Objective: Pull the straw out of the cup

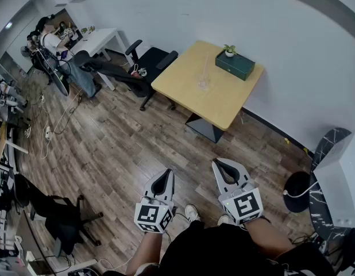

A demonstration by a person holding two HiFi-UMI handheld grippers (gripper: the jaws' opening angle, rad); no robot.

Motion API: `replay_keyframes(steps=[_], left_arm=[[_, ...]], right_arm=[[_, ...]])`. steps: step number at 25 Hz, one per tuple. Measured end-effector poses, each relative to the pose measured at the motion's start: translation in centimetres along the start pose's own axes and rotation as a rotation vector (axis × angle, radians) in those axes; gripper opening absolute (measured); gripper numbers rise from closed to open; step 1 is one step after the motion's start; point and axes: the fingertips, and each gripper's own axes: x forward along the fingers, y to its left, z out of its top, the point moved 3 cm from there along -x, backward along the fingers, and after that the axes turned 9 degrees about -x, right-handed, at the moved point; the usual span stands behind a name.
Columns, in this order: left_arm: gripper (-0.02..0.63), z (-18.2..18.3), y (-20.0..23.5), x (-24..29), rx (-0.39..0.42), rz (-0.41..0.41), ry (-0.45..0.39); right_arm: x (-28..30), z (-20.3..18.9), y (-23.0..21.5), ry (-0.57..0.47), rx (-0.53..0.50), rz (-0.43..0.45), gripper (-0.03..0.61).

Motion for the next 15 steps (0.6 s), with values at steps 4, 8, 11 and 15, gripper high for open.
replay_keyframes(steps=[4,8,11,15], left_arm=[[0.018,-0.3,-1.9,-1.4,0.002,-0.016,-0.004],[0.019,-0.6,-2.5,-2.5,-0.010,-0.021,0.001],[0.018,-0.5,-2.1,-2.6,-0.011,-0.022,-0.005],[0.018,-0.5,-1.2,-2.9,-0.022,-0.026,-0.006]], right_arm=[[-1.5,0.1,0.5,0.013,0.006,0.004,0.017],[-2.5,0.3,1.0,0.019,0.012,-0.004,0.017],[-2.2,1.0,1.3,-0.004,-0.004,0.002,0.018],[-1.8,1.5,1.9,-0.013,-0.010,-0.016,0.018]])
